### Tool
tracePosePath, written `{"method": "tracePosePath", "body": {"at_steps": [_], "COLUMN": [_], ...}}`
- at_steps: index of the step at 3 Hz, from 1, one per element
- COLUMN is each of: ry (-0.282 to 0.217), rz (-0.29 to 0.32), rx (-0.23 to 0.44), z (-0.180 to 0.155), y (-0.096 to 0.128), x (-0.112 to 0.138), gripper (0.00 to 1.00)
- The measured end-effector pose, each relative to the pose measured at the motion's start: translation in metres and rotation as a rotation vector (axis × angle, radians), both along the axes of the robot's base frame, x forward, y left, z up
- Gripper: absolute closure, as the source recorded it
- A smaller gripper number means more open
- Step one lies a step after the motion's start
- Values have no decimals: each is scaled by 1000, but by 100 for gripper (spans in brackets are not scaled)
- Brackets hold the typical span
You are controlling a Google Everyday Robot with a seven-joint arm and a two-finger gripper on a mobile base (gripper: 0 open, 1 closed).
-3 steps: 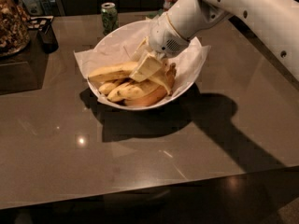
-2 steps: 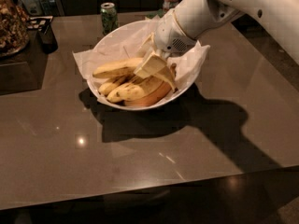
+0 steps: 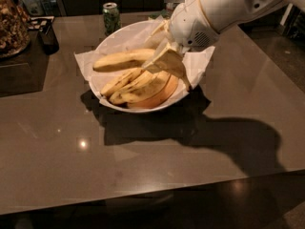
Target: Pick banana from white bowl
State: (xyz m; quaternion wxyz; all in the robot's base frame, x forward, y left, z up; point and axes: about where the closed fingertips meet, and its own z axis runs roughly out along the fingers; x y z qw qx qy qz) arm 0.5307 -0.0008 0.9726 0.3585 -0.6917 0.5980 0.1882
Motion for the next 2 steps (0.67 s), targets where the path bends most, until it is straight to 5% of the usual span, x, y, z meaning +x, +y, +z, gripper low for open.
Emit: {"method": "tracePosePath", "body": {"at_steps": [2], "ry": [-38], "rz": [-58], "rx": [39], "z": [32], "y": [-37], "x": [-65], "gripper": [100]}}
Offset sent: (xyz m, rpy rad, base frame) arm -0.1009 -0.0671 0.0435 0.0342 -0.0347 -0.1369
